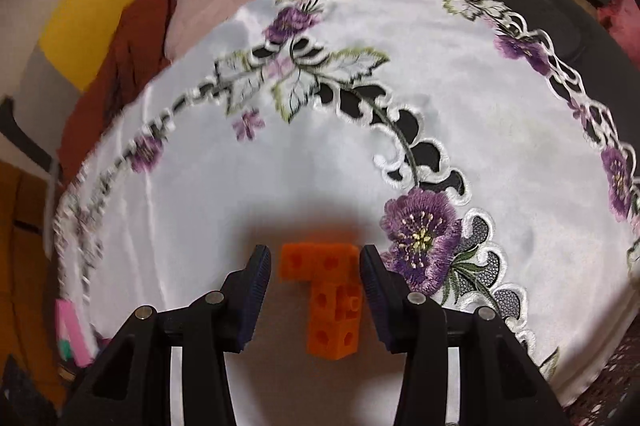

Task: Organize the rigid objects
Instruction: 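Carry the red puzzle piece into the tray and open the left gripper while the right gripper holds the cubes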

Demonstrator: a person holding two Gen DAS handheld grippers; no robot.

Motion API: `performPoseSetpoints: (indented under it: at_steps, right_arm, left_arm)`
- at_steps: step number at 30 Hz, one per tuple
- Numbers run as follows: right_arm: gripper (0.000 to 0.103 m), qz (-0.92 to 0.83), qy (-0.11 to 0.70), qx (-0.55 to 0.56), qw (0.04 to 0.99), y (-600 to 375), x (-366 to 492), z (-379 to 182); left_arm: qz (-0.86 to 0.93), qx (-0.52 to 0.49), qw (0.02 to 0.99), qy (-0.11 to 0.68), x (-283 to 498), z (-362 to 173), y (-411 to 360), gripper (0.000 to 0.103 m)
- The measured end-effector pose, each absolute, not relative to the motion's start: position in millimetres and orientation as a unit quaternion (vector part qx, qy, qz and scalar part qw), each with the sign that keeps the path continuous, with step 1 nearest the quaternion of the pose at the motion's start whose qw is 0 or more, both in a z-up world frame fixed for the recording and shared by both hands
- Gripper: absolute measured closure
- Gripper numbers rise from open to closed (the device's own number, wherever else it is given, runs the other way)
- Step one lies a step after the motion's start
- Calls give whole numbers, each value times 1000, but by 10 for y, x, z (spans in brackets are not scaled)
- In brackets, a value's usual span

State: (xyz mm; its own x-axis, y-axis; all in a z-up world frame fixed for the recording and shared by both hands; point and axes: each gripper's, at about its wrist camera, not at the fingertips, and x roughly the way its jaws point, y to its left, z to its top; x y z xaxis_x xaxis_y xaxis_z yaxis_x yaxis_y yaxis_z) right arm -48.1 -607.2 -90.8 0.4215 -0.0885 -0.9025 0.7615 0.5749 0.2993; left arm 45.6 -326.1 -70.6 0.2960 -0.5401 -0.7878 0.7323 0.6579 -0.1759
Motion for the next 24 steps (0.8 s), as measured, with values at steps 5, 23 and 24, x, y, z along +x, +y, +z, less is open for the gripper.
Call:
performPoseSetpoints:
  at_steps: [5, 23, 24]
  right_arm:
    - [59, -280, 493, 292, 770, -5892, -342, -918]
    - [59, -159, 522, 212, 811, -5382, 1, -973]
    - [59, -160, 522, 211, 810, -5380, 3, -975]
  left_arm:
    - [-392, 97, 803, 438, 362, -694, -2992, 56]
    - [-377, 114, 806, 441, 190, -939, -2731, 56]
    - [-377, 115, 807, 439, 187, -940, -2732, 56]
